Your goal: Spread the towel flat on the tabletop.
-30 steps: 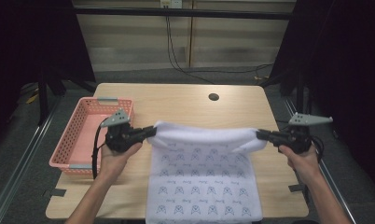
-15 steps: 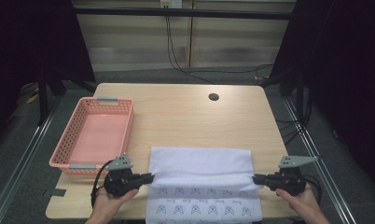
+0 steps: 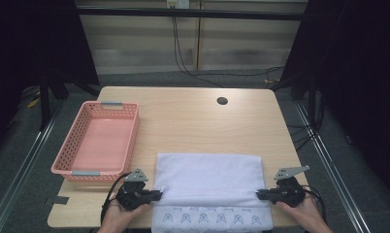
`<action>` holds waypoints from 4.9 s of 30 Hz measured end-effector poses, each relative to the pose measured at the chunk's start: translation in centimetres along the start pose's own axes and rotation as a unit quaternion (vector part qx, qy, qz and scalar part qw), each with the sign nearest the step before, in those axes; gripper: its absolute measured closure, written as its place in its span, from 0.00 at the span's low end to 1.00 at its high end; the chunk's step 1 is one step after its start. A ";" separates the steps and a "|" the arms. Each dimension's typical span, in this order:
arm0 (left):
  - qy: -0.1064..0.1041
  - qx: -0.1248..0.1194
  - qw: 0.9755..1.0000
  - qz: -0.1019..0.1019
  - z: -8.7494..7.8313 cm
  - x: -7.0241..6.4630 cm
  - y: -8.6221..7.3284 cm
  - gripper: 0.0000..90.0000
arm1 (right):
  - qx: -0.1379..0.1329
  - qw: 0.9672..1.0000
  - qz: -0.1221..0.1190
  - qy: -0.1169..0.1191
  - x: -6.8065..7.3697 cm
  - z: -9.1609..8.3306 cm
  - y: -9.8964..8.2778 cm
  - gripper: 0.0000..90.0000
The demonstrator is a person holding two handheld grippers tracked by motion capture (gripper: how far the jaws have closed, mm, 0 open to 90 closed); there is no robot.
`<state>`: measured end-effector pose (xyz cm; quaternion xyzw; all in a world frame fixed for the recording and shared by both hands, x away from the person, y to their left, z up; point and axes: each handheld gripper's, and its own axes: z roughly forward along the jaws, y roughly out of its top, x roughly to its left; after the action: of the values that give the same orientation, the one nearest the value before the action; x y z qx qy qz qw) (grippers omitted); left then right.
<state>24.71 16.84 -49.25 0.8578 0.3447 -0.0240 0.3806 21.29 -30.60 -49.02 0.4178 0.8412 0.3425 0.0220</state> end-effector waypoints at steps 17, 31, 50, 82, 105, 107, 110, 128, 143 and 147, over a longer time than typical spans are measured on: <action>0.057 -0.014 0.998 -0.008 2.8 1.6 3.5 0.97 | -0.021 0.999 0.033 -0.024 -1.8 0.3 0.7 0.96; 0.053 -0.033 0.998 -0.025 4.8 4.0 6.2 0.97 | -0.038 0.996 0.045 -0.060 -5.4 1.2 2.9 0.96; 0.087 -0.049 0.994 -0.048 7.2 7.0 10.0 0.97 | -0.054 0.993 0.072 -0.078 -10.3 2.7 6.3 0.96; 0.144 -0.045 0.985 -0.086 9.3 11.6 15.2 0.97 | -0.088 0.983 0.102 -0.125 -15.7 6.4 12.6 0.97; 0.048 -0.184 0.982 -0.002 -2.3 4.7 16.5 0.97 | -0.233 0.969 0.033 -0.069 -10.2 -7.3 13.9 0.97; 0.044 -0.198 0.979 0.003 -3.2 4.1 15.9 0.97 | -0.236 0.969 0.026 -0.064 -9.4 -8.0 13.5 0.97; 0.041 -0.214 0.976 0.015 -4.6 2.9 15.6 0.97 | -0.243 0.968 0.014 -0.059 -8.0 -9.2 13.0 0.97; -0.005 -0.174 0.984 0.045 -4.1 -1.2 5.7 0.96 | -0.185 0.982 -0.018 -0.041 -1.0 -9.1 4.4 0.97; -0.047 -0.083 0.994 0.053 -1.9 -2.7 0.0 0.90 | -0.061 0.998 -0.024 -0.002 1.2 -6.0 -1.8 0.91; -0.051 -0.041 0.994 0.088 -2.0 -3.6 -1.1 0.81 | -0.034 0.999 -0.018 -0.010 2.1 -6.5 -3.1 0.87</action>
<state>20.86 16.56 -47.43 0.8661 0.2486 -0.0205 0.4332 15.73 -34.02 -45.34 0.4051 0.8360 0.3665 0.0512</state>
